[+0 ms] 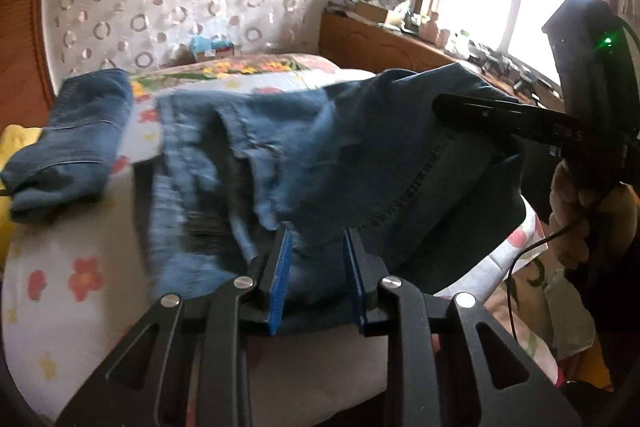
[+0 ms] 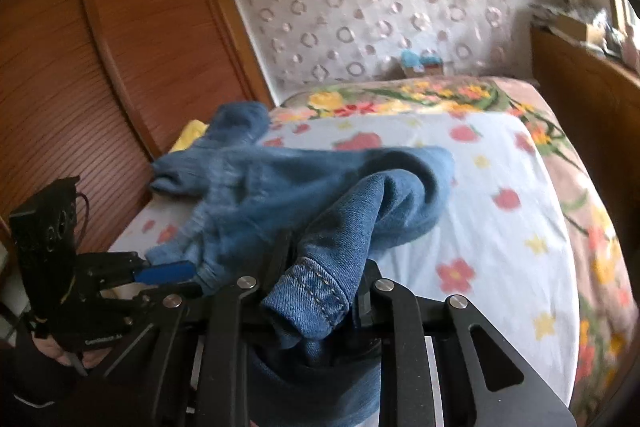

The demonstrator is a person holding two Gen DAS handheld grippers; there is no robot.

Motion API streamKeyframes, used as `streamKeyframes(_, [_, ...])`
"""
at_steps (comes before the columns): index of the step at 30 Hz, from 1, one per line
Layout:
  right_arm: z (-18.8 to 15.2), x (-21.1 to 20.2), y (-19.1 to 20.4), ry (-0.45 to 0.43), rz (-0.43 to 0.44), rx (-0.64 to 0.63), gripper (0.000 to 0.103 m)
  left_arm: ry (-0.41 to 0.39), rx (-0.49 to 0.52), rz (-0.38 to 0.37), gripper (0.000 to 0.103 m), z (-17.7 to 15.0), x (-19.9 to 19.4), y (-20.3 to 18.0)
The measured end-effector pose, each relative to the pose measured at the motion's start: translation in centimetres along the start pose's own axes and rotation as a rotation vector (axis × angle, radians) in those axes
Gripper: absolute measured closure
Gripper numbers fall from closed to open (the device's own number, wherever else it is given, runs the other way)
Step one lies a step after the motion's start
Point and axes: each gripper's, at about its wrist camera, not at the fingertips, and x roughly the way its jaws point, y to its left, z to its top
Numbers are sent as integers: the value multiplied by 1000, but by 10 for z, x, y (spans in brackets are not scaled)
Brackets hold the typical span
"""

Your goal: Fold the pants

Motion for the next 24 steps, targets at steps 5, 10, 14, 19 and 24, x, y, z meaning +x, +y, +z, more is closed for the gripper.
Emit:
streamKeyframes(5, [22,15,41,-17,31,-78,82,-48,-45,38,78,-9,-31,31])
streamKeyframes(10, [36,45,95,-2,97,-166,83,-85,-101,104,78,-23,-63,69])
streamKeyframes(14, [21,79,145,63,158,-253,83,-109,-137,148,78,-34,-84,92])
streamKeyframes(19, [-10,118,177,182,246,-276,84,-130,-182,201,78,-43,-102,120])
streamKeyframes(24, [-31,131,182,230,237,-279,79,-146,-203,215,78,-45,-106,129])
